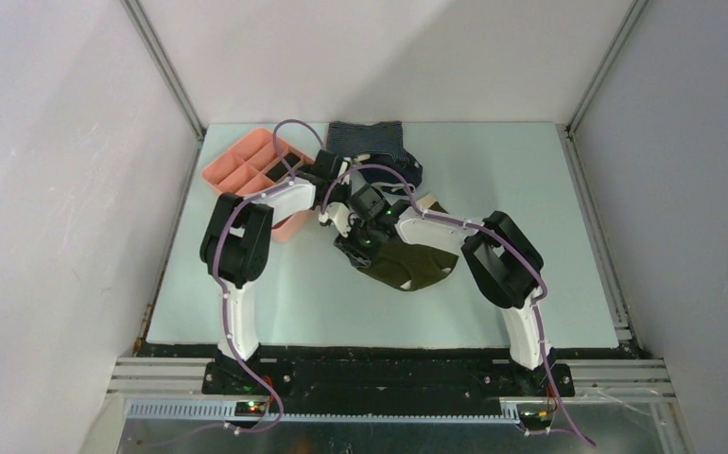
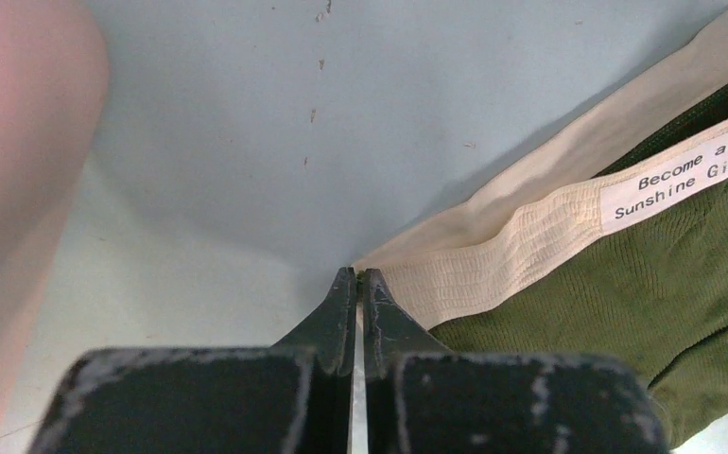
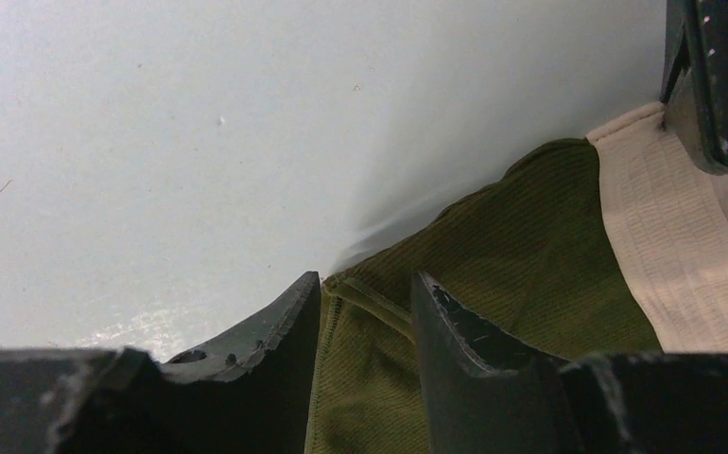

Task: Roll the underwear
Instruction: Fold the underwear at the center of the board.

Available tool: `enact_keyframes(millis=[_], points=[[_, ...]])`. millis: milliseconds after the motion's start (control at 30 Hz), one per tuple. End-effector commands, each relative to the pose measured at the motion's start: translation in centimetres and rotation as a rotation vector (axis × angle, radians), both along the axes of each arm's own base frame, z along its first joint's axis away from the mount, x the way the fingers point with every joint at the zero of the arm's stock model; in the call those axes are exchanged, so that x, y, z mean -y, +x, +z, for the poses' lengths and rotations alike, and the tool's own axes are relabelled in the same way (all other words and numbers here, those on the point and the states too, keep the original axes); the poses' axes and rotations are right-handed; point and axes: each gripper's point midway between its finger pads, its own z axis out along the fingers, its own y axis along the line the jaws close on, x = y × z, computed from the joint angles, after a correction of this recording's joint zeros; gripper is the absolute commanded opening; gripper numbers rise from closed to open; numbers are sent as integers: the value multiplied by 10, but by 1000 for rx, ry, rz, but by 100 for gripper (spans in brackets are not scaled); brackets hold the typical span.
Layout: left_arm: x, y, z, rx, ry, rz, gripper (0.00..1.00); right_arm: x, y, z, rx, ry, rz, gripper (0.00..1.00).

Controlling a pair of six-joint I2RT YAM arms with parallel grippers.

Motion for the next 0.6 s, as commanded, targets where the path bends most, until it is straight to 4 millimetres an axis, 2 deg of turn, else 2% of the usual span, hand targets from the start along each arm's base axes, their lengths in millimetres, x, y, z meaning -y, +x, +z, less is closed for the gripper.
enact_keyframes(millis=[0, 267, 367, 500, 567], points=[[-4, 6, 24, 70, 17, -14, 0, -2, 4, -3, 6, -2, -33, 45], [-4, 7, 23, 70, 19, -19, 0, 5, -11, -23, -71, -36, -62, 55], [-4, 7, 23, 72, 22, -22, 0, 5, -17, -31, -99, -44, -63, 55], [-5, 6, 23, 72, 25, -23, 0, 6, -17, -40, -107, -57, -70, 51], [-5, 5, 22, 68, 25, -24, 0, 5, -14, -44, -99, -60, -67, 44]])
